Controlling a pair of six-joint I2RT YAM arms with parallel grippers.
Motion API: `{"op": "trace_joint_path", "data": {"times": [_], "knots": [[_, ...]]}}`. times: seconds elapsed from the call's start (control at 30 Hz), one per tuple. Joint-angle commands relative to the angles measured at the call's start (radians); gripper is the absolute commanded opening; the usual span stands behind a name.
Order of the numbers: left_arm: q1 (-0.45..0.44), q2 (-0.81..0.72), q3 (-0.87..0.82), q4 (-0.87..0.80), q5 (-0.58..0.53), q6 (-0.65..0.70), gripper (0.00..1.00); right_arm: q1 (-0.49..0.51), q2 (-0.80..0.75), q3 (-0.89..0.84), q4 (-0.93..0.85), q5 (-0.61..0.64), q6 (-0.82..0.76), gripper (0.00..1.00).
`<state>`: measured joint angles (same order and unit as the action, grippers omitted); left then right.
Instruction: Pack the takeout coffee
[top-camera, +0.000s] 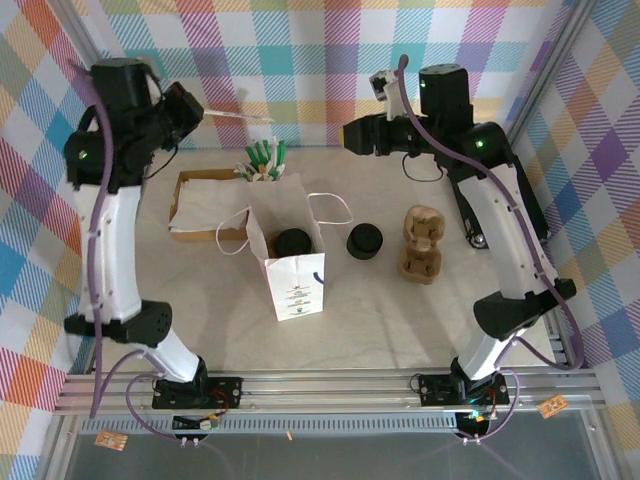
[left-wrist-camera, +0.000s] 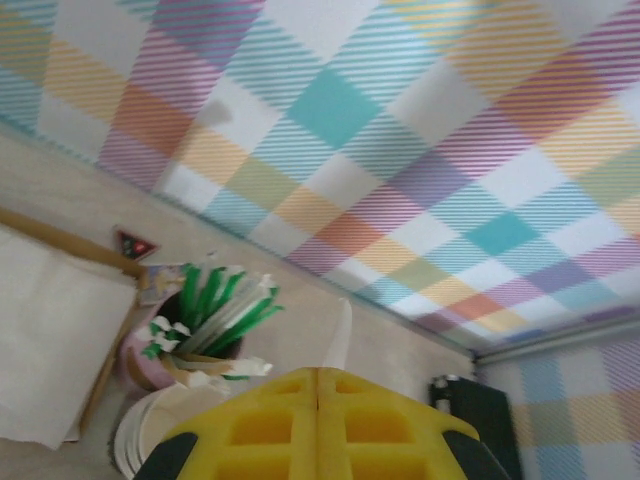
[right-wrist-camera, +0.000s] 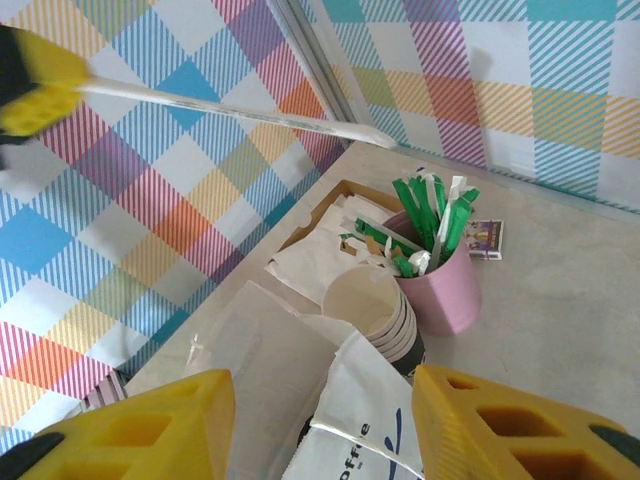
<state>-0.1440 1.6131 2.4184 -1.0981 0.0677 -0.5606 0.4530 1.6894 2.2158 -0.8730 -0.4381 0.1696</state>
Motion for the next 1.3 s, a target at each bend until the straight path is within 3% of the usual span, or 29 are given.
{"op": "trace_joint_path", "data": {"times": [0.0,0.3,0.7,0.97,1.27], "knots": [[-0.017,-0.115,-0.013,0.03,0.068,0.042,0.0,0.007,-0.068,-0.049,0.059,0.013,-0.029,0.51],[-0.026,-0.301,-0.107,-0.054,0.222,0.175,0.0,0.007,-0.197,-0.265,0.155,0.061,-0.035,0.51],[-0.026,-0.389,-0.108,-0.3,0.371,0.361,0.0,0.008,-0.214,-0.316,0.118,0.064,-0.04,0.5],[-0.026,-0.376,-0.093,-0.473,0.364,0.445,0.0,0.008,-0.203,-0.32,0.113,0.053,-0.039,0.5],[-0.033,-0.322,-0.066,-0.509,0.346,0.483,0.0,0.007,-0.194,-0.312,0.107,0.033,-0.026,0.5]]}}
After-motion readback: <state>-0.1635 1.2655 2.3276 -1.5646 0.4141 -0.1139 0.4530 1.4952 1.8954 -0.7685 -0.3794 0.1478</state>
